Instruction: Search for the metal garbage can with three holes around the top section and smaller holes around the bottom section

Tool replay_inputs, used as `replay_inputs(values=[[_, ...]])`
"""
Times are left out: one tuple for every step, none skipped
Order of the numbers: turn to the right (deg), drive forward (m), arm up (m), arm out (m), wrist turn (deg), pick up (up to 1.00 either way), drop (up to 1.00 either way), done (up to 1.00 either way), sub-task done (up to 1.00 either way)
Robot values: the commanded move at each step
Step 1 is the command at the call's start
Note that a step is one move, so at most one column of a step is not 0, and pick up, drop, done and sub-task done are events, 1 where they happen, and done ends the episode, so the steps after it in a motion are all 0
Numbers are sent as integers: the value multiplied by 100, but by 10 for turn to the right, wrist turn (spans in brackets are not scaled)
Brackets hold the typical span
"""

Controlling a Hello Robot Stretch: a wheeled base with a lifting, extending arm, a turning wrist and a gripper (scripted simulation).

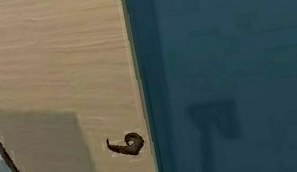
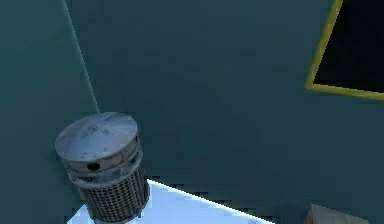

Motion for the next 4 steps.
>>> replay_inputs(values=[[0,25,0,0,0,0,0,0,0],[450,0,0,0,0,0,0,0,0],[300,0,0,0,0,0,0,0,0],[0,0,0,0,0,0,0,100,0]])
